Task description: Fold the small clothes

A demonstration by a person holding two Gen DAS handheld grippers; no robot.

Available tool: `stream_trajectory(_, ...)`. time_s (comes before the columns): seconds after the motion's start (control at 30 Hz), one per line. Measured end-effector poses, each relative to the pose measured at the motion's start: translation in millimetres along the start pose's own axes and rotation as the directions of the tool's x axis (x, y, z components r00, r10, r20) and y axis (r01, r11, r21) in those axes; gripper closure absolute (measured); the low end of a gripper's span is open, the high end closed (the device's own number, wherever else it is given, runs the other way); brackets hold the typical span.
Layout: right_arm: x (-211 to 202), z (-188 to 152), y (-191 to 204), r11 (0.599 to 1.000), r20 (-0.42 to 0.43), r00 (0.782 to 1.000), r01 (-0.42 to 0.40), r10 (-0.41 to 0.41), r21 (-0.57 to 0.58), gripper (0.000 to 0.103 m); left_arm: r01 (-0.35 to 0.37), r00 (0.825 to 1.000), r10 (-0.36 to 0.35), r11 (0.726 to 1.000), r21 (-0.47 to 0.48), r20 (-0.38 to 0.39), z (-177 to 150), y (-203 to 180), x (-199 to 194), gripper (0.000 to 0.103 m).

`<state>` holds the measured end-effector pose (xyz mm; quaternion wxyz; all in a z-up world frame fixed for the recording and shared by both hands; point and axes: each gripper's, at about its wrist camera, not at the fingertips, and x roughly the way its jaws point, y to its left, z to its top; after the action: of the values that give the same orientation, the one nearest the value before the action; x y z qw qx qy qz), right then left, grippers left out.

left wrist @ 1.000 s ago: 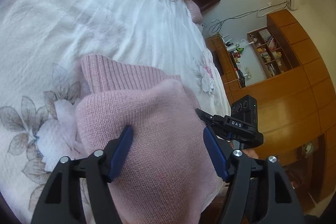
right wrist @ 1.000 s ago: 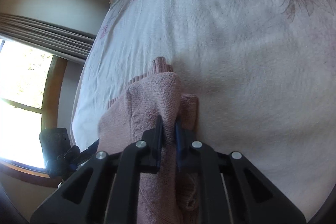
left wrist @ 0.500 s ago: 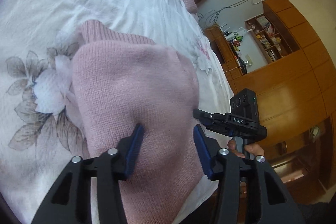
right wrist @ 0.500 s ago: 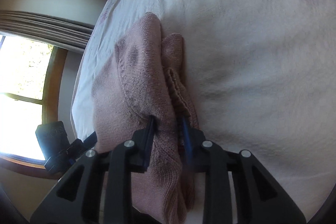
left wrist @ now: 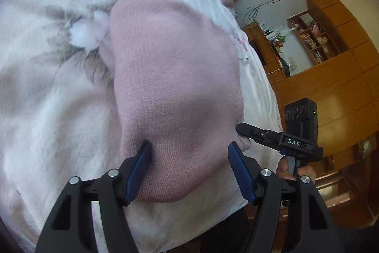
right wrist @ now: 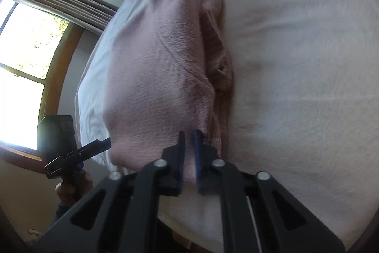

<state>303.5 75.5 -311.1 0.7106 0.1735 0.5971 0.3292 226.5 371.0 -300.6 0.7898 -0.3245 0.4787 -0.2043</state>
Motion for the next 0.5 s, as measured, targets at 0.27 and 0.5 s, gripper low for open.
stream_trajectory(0.27, -27, -26, 14, 0.998, 0.036, 0.999, 0.005, -0.002, -0.062, 0.095, -0.019, 0.999, 0.018, 0.999, 0.025, 0.034, -27, -14, -23, 0.032)
stream_trajectory(0.5, -35, -38, 42, 0.98, 0.075, 0.989, 0.139, -0.129, -0.144, 0.075, -0.228, 0.972, 0.227, 0.974, -0.005, 0.053, -47, -30, -37, 0.009)
